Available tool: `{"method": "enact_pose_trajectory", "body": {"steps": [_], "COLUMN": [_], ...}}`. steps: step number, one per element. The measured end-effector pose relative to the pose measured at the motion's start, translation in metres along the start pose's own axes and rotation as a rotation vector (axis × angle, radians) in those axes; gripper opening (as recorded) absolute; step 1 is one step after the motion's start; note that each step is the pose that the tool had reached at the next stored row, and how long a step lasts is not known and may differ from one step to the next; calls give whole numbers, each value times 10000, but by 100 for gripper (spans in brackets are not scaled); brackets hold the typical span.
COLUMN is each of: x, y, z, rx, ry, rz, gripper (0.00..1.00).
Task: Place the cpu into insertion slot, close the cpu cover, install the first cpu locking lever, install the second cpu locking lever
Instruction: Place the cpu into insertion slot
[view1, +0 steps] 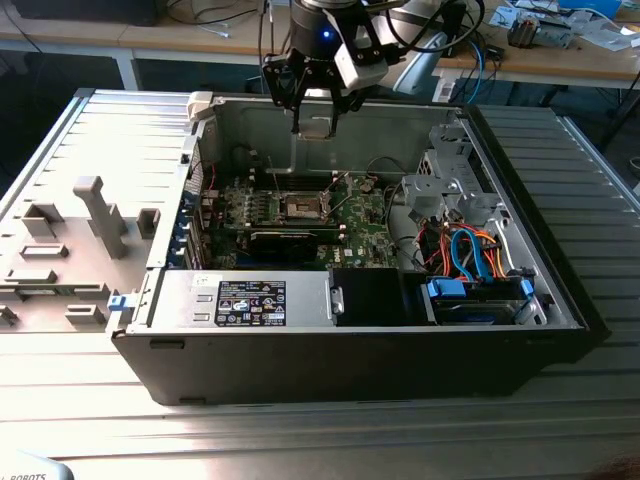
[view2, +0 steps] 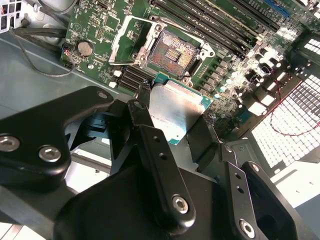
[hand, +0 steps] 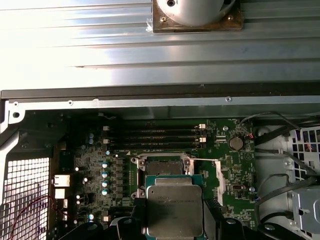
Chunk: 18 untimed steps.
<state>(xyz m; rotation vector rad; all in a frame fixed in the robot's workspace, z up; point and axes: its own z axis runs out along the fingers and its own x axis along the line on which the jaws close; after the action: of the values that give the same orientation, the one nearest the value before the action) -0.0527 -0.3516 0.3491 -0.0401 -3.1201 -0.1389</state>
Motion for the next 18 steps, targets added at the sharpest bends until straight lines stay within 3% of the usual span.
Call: {"method": "enact_pose_trajectory", "body": {"steps": [18], "x": [30], "y": [-2], "z": [13], "rx": [0], "ry": [0], "rz": [1], "gripper": [54]}}
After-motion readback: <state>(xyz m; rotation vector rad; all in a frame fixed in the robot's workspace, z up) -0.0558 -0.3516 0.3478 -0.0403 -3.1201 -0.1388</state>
